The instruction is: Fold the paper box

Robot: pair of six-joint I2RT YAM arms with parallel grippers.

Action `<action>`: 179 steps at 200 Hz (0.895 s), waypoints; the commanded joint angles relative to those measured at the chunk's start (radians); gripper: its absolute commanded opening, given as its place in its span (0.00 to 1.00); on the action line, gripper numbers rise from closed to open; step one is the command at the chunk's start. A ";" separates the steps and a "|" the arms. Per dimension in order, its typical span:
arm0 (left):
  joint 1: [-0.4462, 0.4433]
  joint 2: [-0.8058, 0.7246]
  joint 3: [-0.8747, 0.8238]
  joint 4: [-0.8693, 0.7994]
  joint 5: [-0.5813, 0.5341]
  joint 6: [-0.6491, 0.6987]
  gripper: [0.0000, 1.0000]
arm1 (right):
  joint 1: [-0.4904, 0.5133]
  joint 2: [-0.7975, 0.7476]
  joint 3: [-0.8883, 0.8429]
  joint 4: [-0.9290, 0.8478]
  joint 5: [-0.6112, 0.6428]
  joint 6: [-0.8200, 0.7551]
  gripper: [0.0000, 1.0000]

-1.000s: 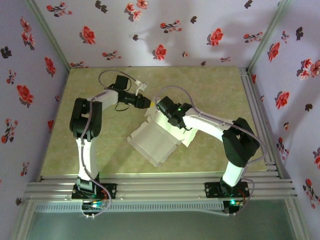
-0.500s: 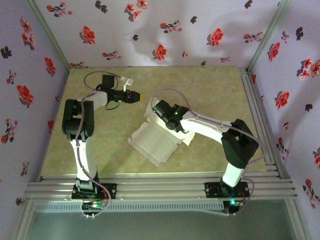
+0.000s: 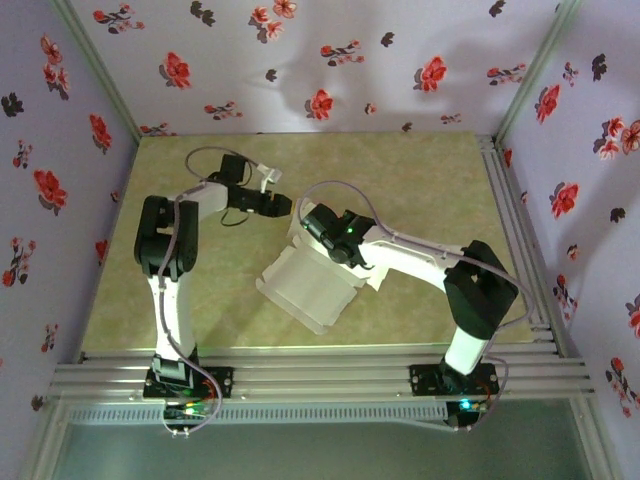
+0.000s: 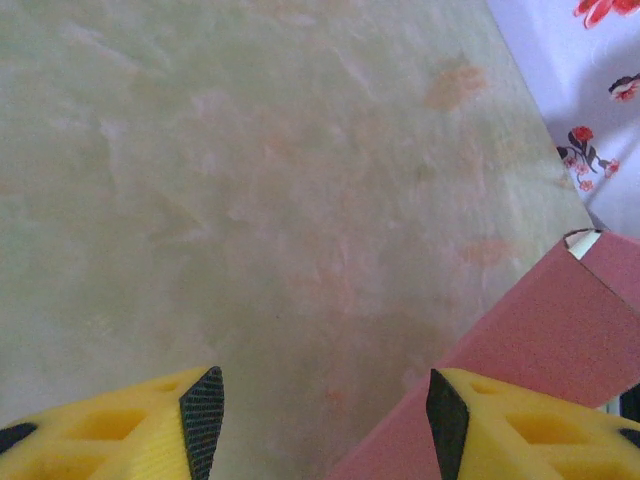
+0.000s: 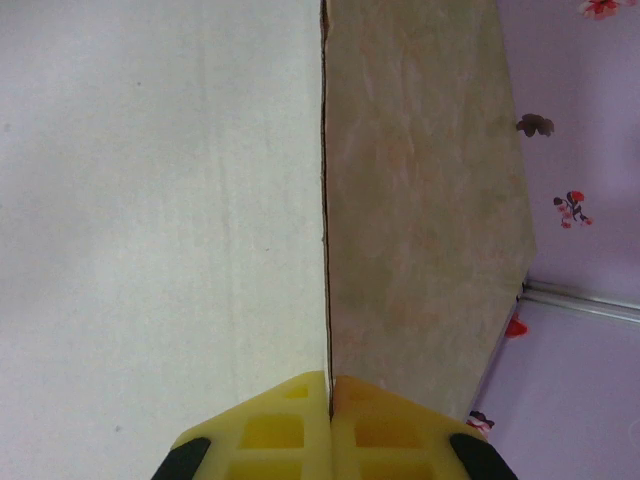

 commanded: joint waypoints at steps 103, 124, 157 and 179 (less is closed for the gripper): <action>-0.068 -0.122 -0.118 -0.086 0.089 0.138 0.59 | 0.006 -0.020 -0.023 0.019 0.041 -0.020 0.00; -0.081 -0.138 -0.144 -0.047 0.068 0.114 0.58 | 0.007 -0.020 -0.024 0.019 0.044 -0.019 0.00; -0.093 -0.177 -0.216 0.092 0.023 0.047 0.58 | 0.014 -0.018 -0.022 0.019 0.044 -0.020 0.00; -0.099 -0.192 -0.241 0.148 0.001 0.020 0.58 | 0.021 -0.015 -0.021 0.018 0.044 -0.020 0.00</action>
